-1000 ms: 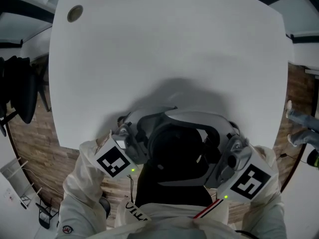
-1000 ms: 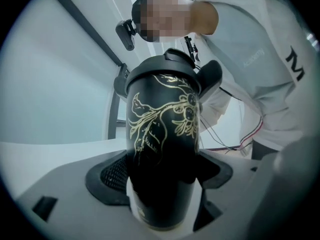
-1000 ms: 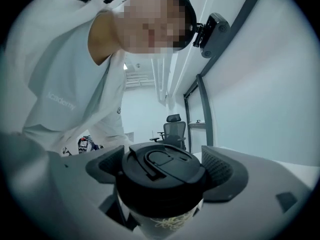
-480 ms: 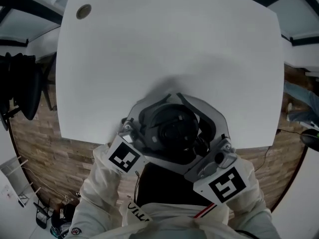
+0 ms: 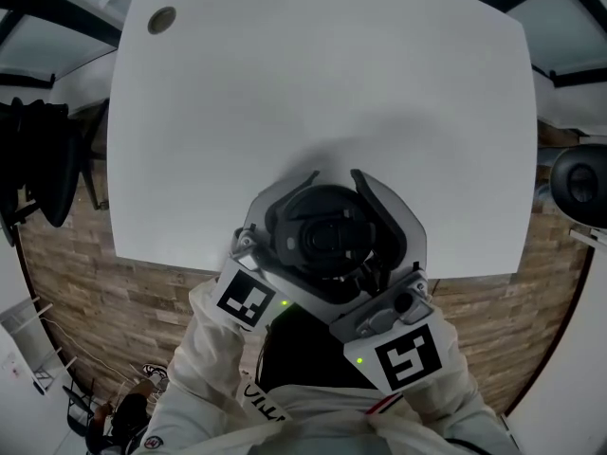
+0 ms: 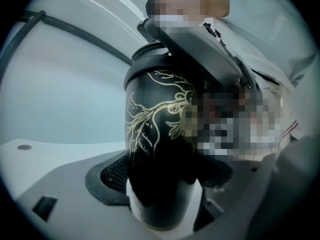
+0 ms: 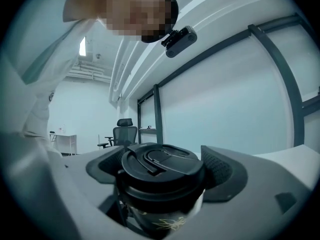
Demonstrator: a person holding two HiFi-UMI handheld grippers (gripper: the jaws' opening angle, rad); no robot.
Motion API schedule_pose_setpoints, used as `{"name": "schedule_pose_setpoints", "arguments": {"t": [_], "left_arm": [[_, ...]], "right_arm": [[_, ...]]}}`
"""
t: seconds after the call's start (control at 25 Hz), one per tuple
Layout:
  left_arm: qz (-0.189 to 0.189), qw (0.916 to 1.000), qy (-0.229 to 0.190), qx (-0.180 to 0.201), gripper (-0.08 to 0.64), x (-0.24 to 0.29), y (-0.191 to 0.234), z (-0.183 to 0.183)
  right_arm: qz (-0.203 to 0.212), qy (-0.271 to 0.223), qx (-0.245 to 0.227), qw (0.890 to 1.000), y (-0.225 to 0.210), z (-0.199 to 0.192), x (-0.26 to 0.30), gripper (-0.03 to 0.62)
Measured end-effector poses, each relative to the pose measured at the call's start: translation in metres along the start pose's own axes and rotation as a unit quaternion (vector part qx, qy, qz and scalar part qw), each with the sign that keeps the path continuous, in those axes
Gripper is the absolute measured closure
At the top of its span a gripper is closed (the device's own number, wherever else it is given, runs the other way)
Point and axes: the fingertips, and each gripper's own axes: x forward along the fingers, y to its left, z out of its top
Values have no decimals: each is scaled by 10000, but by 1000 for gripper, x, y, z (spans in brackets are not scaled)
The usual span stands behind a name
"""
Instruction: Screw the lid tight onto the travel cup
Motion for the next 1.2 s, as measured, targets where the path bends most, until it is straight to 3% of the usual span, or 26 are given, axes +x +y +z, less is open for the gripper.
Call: {"name": "schedule_pose_setpoints", "arguments": {"t": [0.36,0.52,1.2], "left_arm": [[-72,9998,147,-92,172,1,-2,-3],[11,9993,383,6,172,-2,0,-10],[414,9974,592,52,173,-25,5,-13]], "right_arm": [[321,-198,-133,9992,3,2,-2,126],[388,-180,-147,9990,3,2,-1,126],[626,-123,-61,9979,5,14,-10,126]]}}
